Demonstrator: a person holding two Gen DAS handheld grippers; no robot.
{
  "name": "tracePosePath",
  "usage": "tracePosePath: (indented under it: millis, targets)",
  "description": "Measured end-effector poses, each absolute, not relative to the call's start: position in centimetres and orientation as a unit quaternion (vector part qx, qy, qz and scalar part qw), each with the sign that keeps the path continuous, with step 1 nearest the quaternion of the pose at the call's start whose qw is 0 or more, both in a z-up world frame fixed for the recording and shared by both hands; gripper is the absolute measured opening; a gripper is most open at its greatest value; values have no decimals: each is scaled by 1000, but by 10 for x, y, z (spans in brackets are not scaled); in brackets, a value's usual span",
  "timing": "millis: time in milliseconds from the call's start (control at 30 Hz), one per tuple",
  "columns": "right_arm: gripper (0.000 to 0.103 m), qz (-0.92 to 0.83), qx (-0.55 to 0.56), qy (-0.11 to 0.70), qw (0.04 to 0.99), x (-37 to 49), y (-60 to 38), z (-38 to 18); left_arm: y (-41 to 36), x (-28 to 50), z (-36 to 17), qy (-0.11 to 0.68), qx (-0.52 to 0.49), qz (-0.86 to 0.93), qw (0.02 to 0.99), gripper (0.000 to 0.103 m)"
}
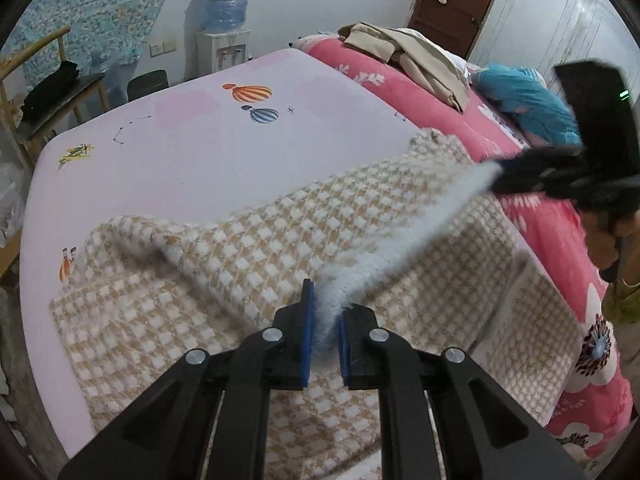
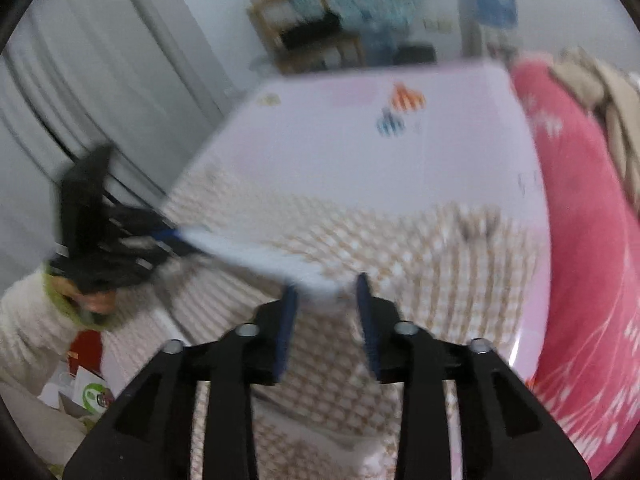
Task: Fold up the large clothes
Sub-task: 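Lift the folded edge with both grippers and fold it toward the collar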
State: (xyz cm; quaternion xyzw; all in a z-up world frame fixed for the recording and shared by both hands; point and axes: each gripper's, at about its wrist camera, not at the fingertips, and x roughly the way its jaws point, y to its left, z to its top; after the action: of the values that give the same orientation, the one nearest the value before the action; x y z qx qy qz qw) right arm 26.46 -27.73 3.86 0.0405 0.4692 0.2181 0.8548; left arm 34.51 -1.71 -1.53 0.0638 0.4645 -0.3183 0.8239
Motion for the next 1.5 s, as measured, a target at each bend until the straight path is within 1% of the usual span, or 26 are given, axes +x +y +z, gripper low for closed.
tracePosePath:
  millis: [33,100,167,233,300,333,433,467,500,667,767,833,900,1000,1067,1200,1267,1333,1367,1433,1500]
  targets:
    - [43,231,44,448,863,264,-277,52,-16,346,-15,465,61,-319,823,11]
    - [43,246,55,427,868,271,-276,66,-16,345,-15,464,65,-320,823,11]
    - [43,264,84,423,863,283,-271,68,-14,340,-15,459,79,-320,825,11]
    - [43,265,88,441,853,295,-263,55,-15,335,-13,451,93,-318,829,11]
    - [37,262,83,469,839,303,-252,32,-14,329,-11,446,106,-315,831,13]
    - [33,260,82,491,827,311,-245,15,-12,328,-10,444,109,-313,832,13]
    - [32,257,91,537,798,312,-233,-28,1,323,-5,442,117,-310,834,18]
    - [32,258,94,542,794,310,-234,-38,6,322,-4,444,116,-308,833,20]
    - [32,260,98,541,794,309,-234,-43,9,322,-3,444,115,-308,833,21]
    - [32,268,128,524,798,310,-254,-25,30,326,14,430,76,-310,845,21]
    - [32,252,140,506,813,307,-275,-13,47,339,28,416,14,-311,855,22]
    - [32,243,152,506,814,310,-286,-15,57,347,35,405,-22,-307,861,23]
    - [32,245,164,521,801,313,-286,-28,56,351,36,401,-36,-303,864,23]
    - [32,251,151,540,789,306,-273,-47,38,356,30,403,-58,-330,852,23]
    - [32,246,122,535,799,300,-262,-47,19,356,19,415,-44,-343,841,23]
    - [32,241,73,538,804,294,-254,-41,-16,354,-21,477,54,-317,818,23]
    - [29,236,42,540,807,284,-247,-39,-18,347,-37,487,91,-301,815,23]
    - [26,229,6,541,809,275,-251,-36,-11,343,-39,482,77,-306,817,23]
    - [23,224,0,542,810,275,-259,-33,-7,343,-40,484,66,-308,817,23]
    - [18,212,10,545,811,275,-274,-25,-1,344,-41,485,47,-312,816,23]
    - [22,192,7,525,829,275,-285,-7,0,345,-42,485,41,-313,815,23]
